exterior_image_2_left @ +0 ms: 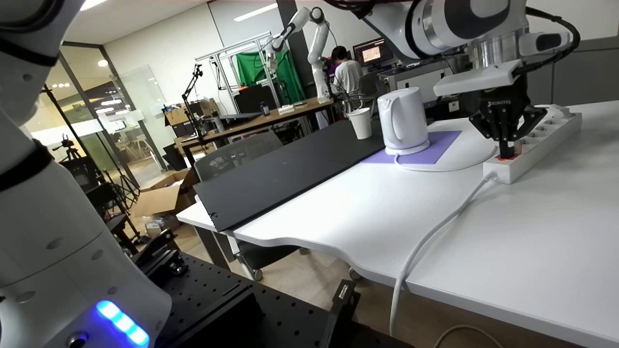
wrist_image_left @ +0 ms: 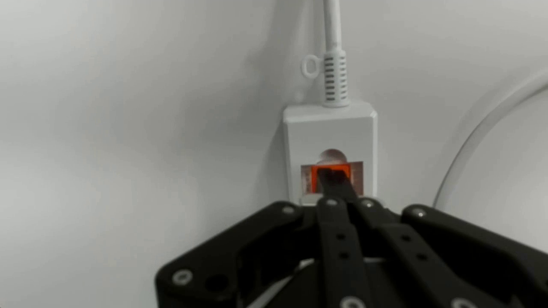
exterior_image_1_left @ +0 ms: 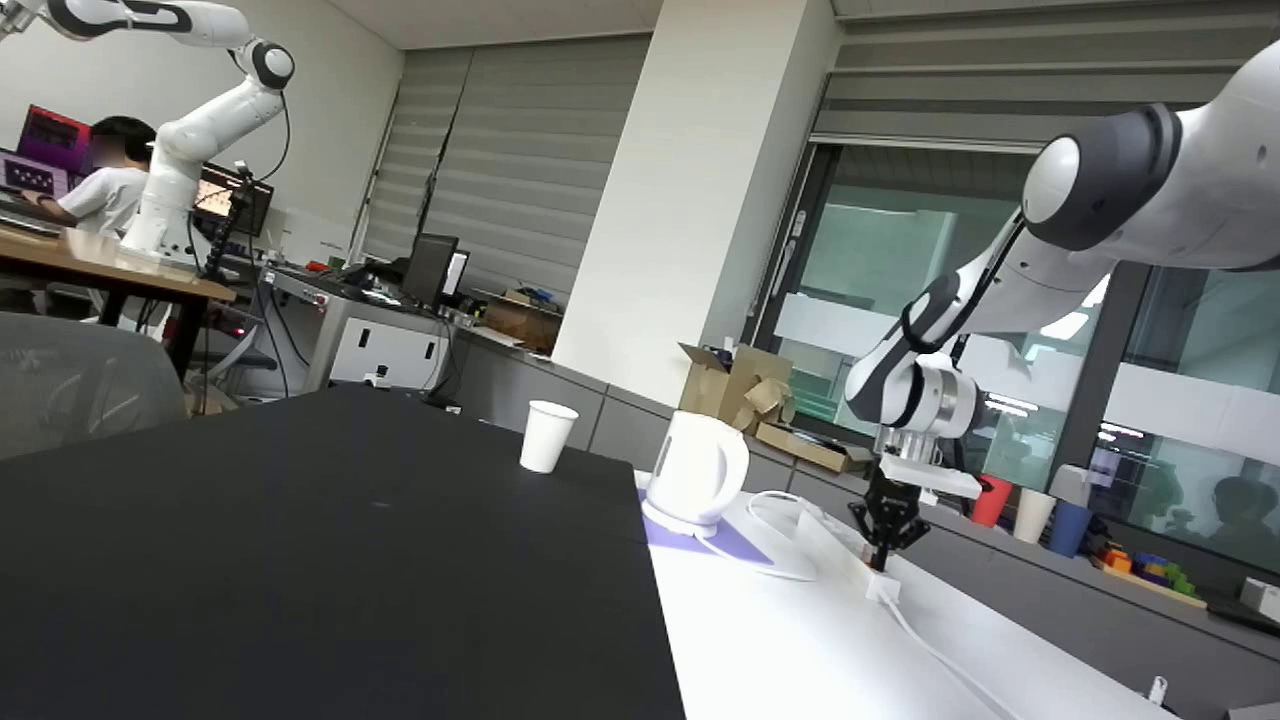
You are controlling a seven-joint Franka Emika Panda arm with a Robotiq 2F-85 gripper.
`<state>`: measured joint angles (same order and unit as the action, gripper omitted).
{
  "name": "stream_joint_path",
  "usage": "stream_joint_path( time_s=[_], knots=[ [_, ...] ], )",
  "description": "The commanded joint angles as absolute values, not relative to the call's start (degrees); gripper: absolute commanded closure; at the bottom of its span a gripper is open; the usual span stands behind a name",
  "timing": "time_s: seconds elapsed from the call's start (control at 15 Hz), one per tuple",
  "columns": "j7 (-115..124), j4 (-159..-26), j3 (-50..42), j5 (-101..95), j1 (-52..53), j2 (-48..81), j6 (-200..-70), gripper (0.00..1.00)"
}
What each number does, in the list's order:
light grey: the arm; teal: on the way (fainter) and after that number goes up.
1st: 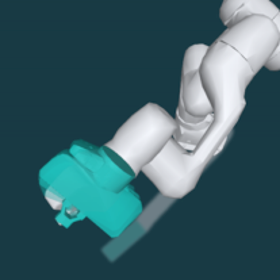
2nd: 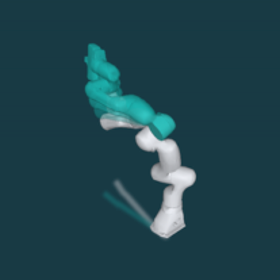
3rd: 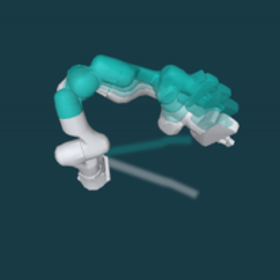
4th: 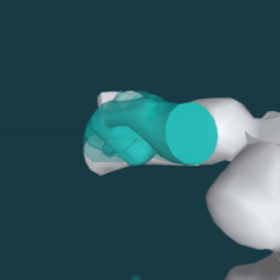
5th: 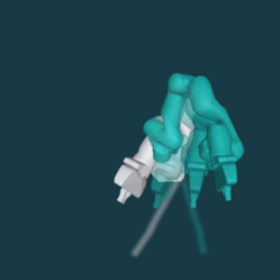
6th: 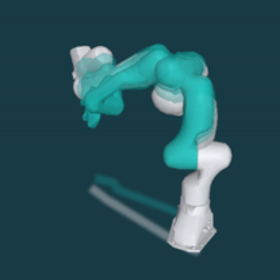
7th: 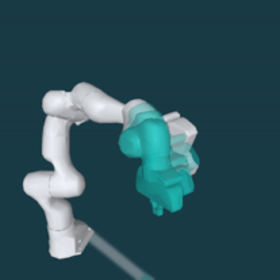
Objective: Turn off the first switch on the extension cord
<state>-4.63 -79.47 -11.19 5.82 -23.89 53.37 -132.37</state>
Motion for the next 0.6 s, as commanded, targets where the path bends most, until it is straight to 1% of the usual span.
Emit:
stream_joint_path(
  time_s=[0.0, 0.33, 0.53],
  knots=[
    [-4.7, -78.0, -9.7, 6.5, -25.2, 54.4, -133.1, 1.0],
    [-5.0, -78.7, -9.2, 6.6, -25.4, 54.3, -133.1, 1.0],
    [-6.5, -81.6, -9.5, 5.1, -24.4, 53.9, -136.2, 1.0]
  ],
)
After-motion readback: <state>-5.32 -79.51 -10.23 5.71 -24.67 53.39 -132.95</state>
